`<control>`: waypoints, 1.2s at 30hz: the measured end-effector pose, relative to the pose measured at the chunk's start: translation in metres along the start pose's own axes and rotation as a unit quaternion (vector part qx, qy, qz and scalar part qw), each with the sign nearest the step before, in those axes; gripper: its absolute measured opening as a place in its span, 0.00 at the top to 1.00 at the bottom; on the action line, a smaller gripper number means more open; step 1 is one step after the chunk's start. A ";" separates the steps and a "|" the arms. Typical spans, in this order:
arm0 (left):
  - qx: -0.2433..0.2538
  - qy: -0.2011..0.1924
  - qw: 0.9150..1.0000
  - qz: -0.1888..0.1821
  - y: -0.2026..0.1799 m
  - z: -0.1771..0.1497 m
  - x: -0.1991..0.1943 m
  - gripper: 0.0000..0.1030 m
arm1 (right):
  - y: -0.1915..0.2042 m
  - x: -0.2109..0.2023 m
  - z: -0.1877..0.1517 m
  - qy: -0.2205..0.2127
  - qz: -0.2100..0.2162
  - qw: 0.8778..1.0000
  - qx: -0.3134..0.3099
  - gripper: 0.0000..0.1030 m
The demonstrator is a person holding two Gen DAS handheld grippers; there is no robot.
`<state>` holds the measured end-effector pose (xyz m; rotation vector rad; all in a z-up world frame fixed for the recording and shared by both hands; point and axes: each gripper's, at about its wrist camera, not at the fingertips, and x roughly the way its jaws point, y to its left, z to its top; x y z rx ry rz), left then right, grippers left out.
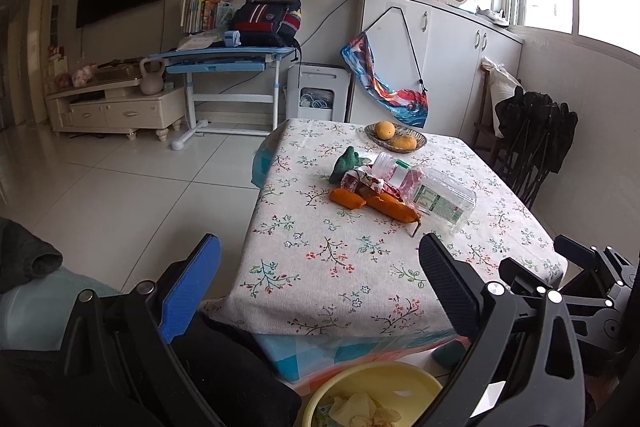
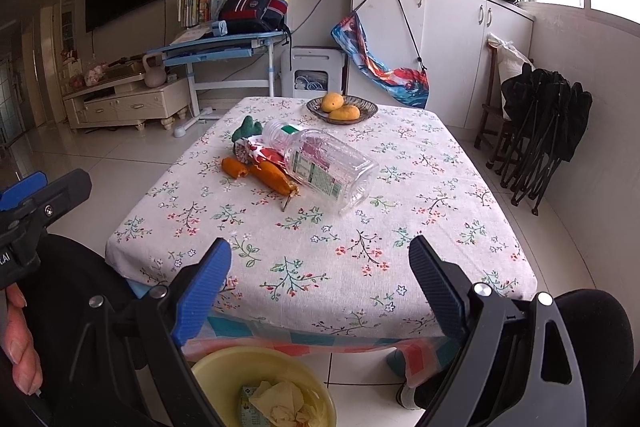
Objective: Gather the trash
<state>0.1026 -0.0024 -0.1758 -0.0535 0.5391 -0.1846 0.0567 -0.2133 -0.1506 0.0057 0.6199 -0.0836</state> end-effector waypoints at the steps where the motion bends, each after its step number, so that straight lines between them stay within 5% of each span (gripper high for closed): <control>1: -0.002 0.002 1.000 -0.004 0.001 0.000 0.000 0.07 | -0.001 0.000 0.000 -0.005 0.005 1.000 -0.002 0.15; 8: -0.044 0.041 0.998 -0.030 0.014 0.004 0.017 0.07 | -0.013 0.007 0.000 -0.016 0.045 0.999 0.003 0.15; 14: -0.055 0.093 0.993 -0.054 0.008 0.024 0.074 0.08 | -0.034 0.021 0.004 0.011 0.081 0.996 0.048 0.15; 19: -0.014 0.143 0.989 -0.040 -0.008 0.043 0.151 0.26 | -0.031 0.037 0.009 0.035 0.128 0.991 0.030 0.20; 24: -0.023 0.180 0.983 -0.030 -0.014 0.054 0.213 0.29 | -0.012 0.068 0.021 0.056 0.165 0.985 -0.012 0.31; 31: -0.011 0.221 0.975 -0.032 -0.029 0.050 0.262 0.50 | 0.010 0.113 0.033 0.087 0.199 0.974 -0.065 0.40; 36: 0.006 0.229 0.971 -0.065 -0.037 0.050 0.271 0.76 | 0.014 0.138 0.035 0.098 0.201 0.971 -0.083 0.41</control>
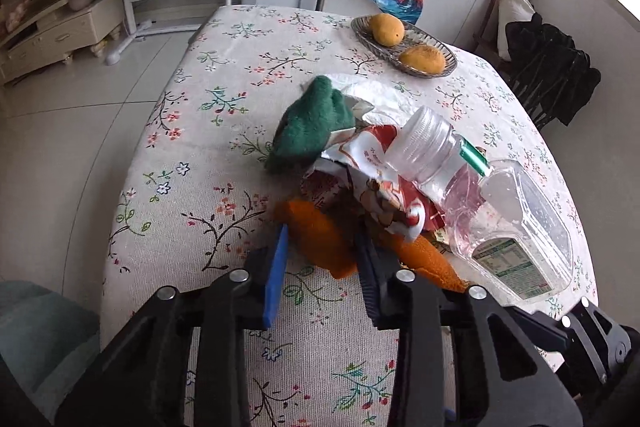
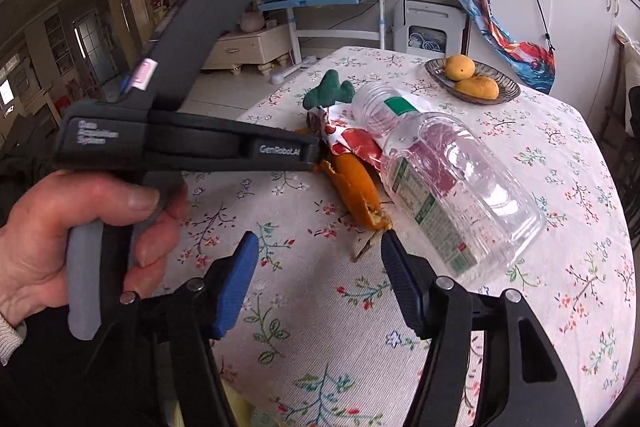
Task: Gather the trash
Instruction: 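Grasp another orange peel with the left gripper while the right gripper reaches for the white bag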
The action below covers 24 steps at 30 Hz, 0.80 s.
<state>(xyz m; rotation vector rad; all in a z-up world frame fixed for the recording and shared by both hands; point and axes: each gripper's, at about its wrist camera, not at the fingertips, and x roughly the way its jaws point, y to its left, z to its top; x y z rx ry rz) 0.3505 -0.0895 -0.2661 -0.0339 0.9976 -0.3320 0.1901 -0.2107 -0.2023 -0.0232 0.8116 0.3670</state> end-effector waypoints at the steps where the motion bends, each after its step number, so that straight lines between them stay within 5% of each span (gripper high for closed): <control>1: 0.006 0.005 1.000 -0.002 0.000 0.000 -0.001 0.78 | -0.002 0.004 0.001 0.002 0.000 1.000 -0.003 0.41; 10: 0.010 0.034 0.999 -0.039 0.028 -0.010 -0.019 0.85 | -0.013 0.025 0.021 0.005 0.002 1.000 -0.008 0.41; 24: 0.008 0.014 0.999 -0.027 0.026 -0.006 -0.012 0.85 | -0.028 0.018 0.030 -0.007 0.011 1.000 0.012 0.41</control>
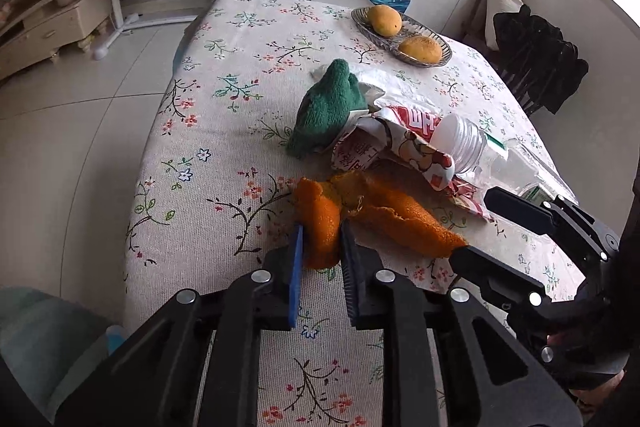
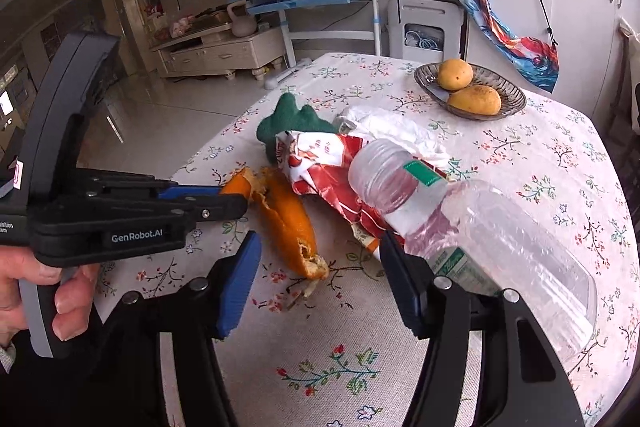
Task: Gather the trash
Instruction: 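Grasp another orange peel with the left gripper while the right gripper reaches for the white bag, then grasp the white plastic bag with the right gripper and lift it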
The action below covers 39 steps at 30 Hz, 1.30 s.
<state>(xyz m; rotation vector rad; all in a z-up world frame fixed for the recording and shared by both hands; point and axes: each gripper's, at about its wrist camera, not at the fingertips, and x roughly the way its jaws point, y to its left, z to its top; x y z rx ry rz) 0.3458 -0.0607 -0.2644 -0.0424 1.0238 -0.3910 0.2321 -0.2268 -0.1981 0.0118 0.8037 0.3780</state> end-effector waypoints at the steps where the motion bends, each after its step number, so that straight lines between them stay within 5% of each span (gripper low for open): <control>1: 0.005 -0.002 1.000 0.003 -0.001 0.000 -0.002 0.85 | 0.001 -0.002 0.003 -0.007 0.003 1.000 -0.004 0.41; 11: 0.001 -0.005 1.000 0.016 0.008 -0.004 -0.013 0.86 | 0.008 0.012 0.014 0.013 0.022 1.000 -0.017 0.41; 21: -0.010 -0.004 1.000 0.020 0.011 -0.004 -0.012 0.86 | 0.002 -0.003 0.039 -0.029 0.029 0.999 -0.010 0.41; 24: -0.016 0.001 1.000 0.015 0.012 -0.004 -0.009 0.86 | -0.013 0.003 0.065 -0.028 -0.016 0.999 0.004 0.41; 29: -0.011 0.007 1.000 0.018 0.008 -0.005 -0.004 0.86 | -0.056 0.063 0.107 0.088 -0.061 0.993 0.058 0.40; 36: -0.019 0.008 1.000 0.019 0.012 -0.004 0.000 0.86 | -0.054 0.132 0.107 0.212 -0.066 0.974 0.036 0.45; 38: -0.014 0.007 1.000 0.022 0.009 -0.004 0.000 0.86 | -0.050 0.133 0.110 0.214 -0.068 0.974 0.024 0.62; 39: -0.011 0.007 1.000 0.022 0.008 -0.004 0.000 0.86 | -0.049 0.132 0.112 0.215 -0.065 0.974 0.024 0.82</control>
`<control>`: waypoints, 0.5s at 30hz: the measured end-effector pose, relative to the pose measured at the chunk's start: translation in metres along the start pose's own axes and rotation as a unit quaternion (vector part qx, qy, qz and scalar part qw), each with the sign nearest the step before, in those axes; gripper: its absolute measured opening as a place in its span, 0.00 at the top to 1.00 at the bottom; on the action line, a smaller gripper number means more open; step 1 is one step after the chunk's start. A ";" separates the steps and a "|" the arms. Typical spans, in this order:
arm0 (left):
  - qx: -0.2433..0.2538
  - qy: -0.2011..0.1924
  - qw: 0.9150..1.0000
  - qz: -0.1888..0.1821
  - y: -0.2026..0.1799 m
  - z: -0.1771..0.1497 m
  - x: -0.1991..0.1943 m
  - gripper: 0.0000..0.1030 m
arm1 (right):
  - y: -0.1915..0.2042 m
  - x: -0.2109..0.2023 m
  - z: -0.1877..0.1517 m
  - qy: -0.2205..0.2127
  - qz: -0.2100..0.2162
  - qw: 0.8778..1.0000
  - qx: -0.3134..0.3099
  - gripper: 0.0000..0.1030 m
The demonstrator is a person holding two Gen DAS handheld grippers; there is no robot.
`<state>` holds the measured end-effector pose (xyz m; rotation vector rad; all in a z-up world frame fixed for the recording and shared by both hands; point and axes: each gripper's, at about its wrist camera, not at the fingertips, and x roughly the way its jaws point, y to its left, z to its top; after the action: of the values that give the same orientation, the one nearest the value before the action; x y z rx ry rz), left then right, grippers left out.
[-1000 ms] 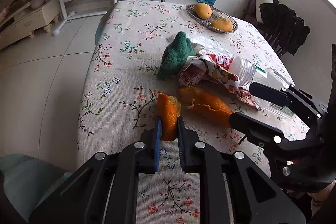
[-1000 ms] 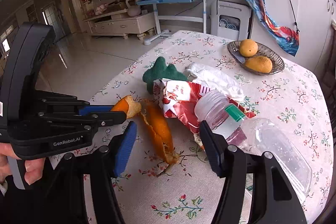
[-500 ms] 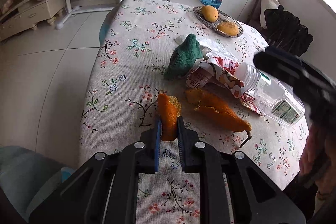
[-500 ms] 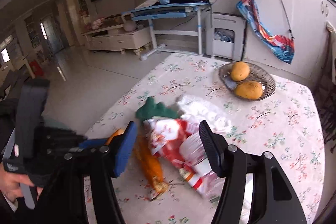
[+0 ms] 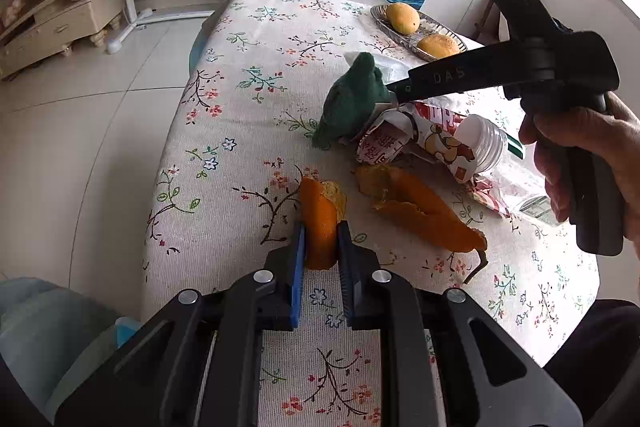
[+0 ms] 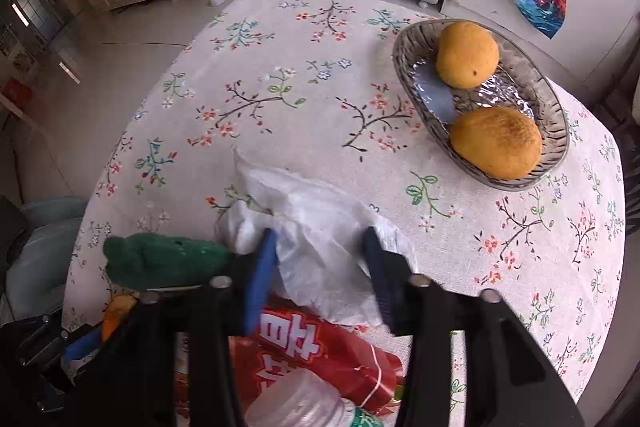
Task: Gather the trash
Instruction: 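Grasp the white plastic bag with the right gripper and lift it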
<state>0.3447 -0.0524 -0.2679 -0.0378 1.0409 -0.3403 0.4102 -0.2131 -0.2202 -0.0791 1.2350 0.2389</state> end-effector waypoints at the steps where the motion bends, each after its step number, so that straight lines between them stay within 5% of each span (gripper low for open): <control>1: 0.002 0.000 1.000 -0.002 -0.001 0.000 0.000 0.86 | 0.000 -0.003 0.000 -0.005 -0.002 1.000 -0.001 0.87; 8: 0.029 -0.023 0.999 0.011 -0.010 -0.004 -0.011 0.87 | -0.012 -0.053 -0.023 -0.112 0.029 0.992 0.041 0.88; 15: 0.048 -0.066 0.997 0.014 -0.021 -0.012 -0.038 0.87 | 0.000 -0.141 -0.082 -0.241 0.097 0.964 0.049 0.88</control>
<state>0.3114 -0.0595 -0.2378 0.0393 0.8923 -0.3573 0.2907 -0.2479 -0.1142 0.1796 0.7664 0.3442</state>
